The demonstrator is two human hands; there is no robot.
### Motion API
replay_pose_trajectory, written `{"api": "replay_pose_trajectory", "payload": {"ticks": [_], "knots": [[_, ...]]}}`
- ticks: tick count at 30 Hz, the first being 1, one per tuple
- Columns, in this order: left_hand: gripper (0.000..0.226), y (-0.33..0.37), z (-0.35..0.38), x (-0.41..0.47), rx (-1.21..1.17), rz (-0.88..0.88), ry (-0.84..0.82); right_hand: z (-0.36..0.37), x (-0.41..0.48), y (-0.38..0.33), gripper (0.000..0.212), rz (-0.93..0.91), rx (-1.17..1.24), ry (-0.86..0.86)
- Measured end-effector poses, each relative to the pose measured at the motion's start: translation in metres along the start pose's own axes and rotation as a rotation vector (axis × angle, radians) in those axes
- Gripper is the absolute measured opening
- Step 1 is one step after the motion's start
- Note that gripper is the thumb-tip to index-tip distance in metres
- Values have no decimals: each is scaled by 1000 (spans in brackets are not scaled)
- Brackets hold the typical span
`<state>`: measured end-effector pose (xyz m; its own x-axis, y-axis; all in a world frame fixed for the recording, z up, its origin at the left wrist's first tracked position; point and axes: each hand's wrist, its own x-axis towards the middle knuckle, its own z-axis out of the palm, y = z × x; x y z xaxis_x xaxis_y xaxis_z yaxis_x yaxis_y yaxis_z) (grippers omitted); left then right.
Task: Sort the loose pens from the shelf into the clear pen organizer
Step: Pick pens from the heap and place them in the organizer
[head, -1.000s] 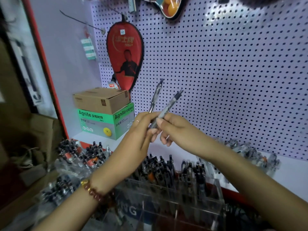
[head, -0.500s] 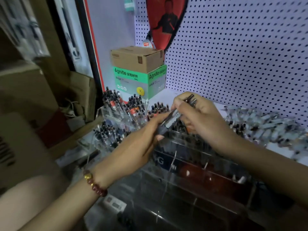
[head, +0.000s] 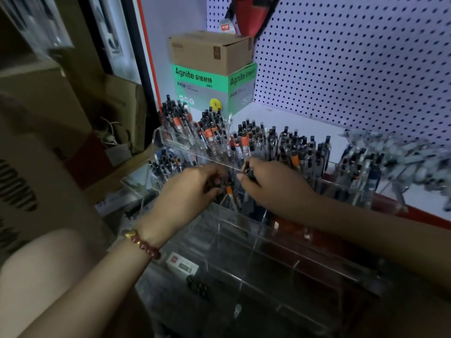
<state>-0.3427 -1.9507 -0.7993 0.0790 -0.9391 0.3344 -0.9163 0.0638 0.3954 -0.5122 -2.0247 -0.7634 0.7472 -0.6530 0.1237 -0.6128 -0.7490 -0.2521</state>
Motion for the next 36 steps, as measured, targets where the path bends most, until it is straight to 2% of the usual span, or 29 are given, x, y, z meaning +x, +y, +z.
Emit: {"api": "replay_pose_trajectory", "payload": {"ticks": [6, 9, 14, 20, 23, 28, 33, 36], "knots": [[30, 1, 5, 0, 36, -17, -46, 20, 8, -3, 26, 28, 12, -116], [34, 2, 7, -1, 46, -19, -67, 23, 10, -4, 27, 27, 145, -178], [39, 4, 8, -3, 41, -33, -107, 29, 10, 0, 13, 54, 196, -275], [32, 10, 16, -5, 57, -47, -68, 32, 3, 1, 21, 2, -101, -187], [24, 9, 18, -2, 49, -84, -45, 32, 4, 3, 18, -22, -15, -153], [10, 7, 18, 2, 26, -116, 0, 30, 9, 3, 24, -9, 91, -27], [8, 9, 21, 2, 67, -111, 25, 32, 9, 4, 22, 48, 96, -204], [12, 10, 22, 1, 50, -90, 32, 28, 7, 2, 20, 22, -54, -195]]}}
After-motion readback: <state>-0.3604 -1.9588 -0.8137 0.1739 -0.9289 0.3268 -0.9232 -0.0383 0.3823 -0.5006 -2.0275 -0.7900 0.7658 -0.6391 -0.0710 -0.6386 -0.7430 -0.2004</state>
